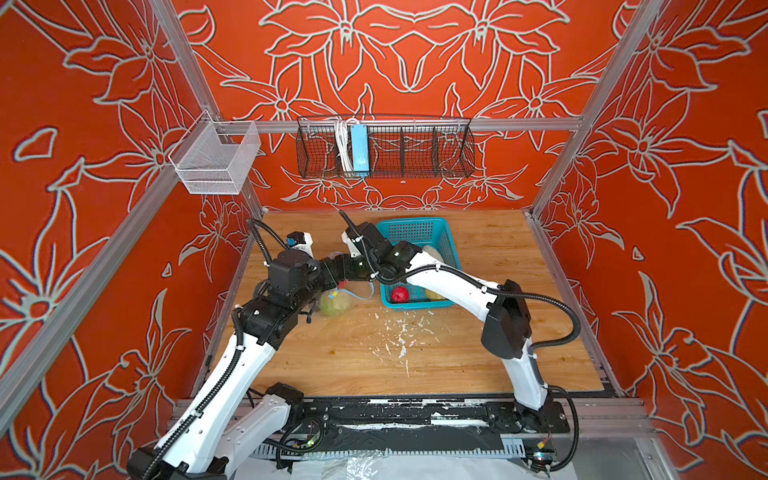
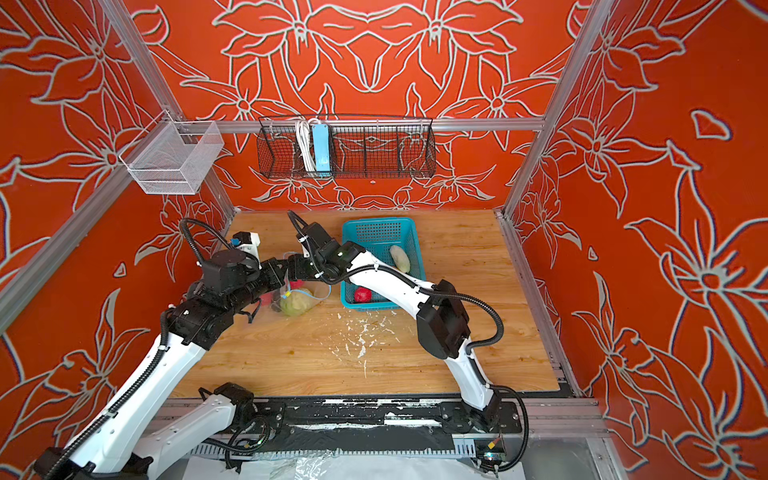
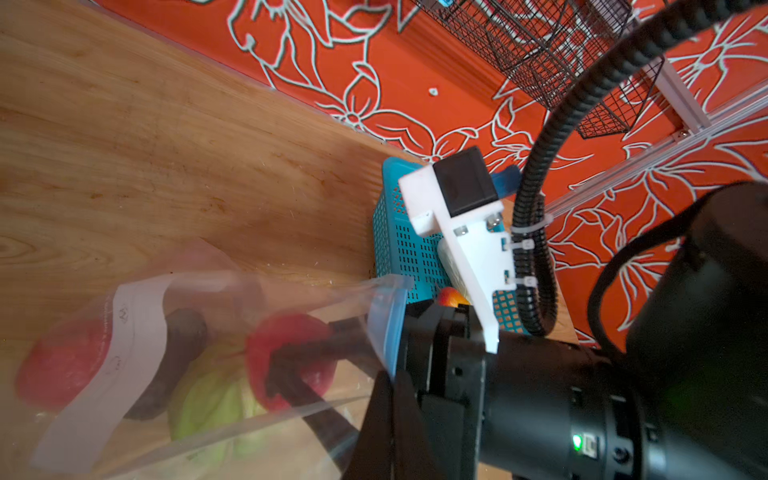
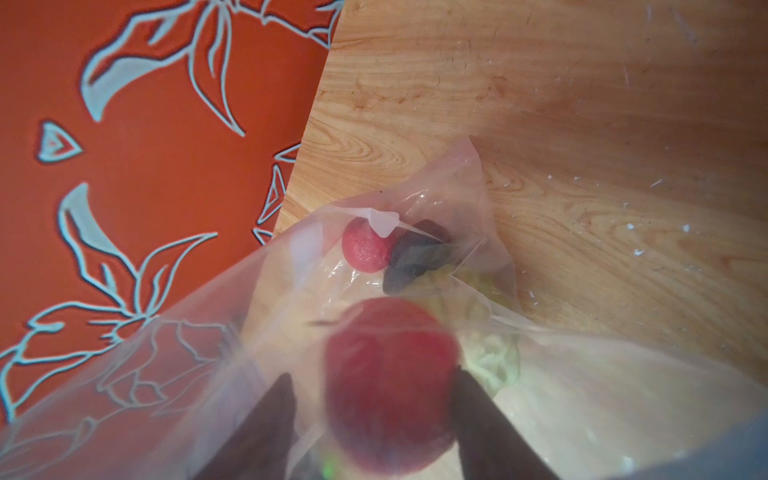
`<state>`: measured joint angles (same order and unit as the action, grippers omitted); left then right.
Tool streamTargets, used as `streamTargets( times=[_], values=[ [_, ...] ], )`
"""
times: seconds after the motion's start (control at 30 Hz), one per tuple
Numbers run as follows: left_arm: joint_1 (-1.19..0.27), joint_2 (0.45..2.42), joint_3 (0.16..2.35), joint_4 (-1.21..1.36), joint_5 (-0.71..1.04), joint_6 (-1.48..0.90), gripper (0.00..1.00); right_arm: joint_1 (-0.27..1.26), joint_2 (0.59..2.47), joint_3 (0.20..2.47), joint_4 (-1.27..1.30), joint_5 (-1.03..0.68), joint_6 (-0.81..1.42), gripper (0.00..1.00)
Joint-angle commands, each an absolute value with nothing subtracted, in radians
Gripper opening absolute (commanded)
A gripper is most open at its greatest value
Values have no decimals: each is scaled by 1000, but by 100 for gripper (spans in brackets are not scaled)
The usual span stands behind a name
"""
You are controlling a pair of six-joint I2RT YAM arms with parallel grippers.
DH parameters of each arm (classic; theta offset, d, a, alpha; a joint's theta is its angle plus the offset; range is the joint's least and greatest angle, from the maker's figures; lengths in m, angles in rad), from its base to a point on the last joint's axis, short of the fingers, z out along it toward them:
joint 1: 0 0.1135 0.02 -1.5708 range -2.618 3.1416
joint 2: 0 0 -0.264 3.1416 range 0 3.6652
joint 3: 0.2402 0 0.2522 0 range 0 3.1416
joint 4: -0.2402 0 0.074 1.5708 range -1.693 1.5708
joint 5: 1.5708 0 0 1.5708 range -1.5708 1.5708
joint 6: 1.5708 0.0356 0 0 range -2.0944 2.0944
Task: Place the food in the zip-top bag and seal the zipper
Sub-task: 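Lower the radish into the bag and open the right gripper, then withdraw the right gripper from the bag back over the basket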
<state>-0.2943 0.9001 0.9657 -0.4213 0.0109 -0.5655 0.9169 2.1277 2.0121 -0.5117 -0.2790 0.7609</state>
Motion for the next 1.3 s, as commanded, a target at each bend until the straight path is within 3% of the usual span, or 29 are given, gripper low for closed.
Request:
streamTargets(
  times=[0.0,0.7,1.27],
  values=[
    [-296,893,994,-391,16,-568,0,920,2146,2059,-556,-297,772,71],
    [-296,888,974,-388,4,-570,0,920,1901,1798,-517,-227,782,75],
    [-296,867,951,-393,-3,-571,0,914,1776,1729,-624,-112,749,89]
  ],
)
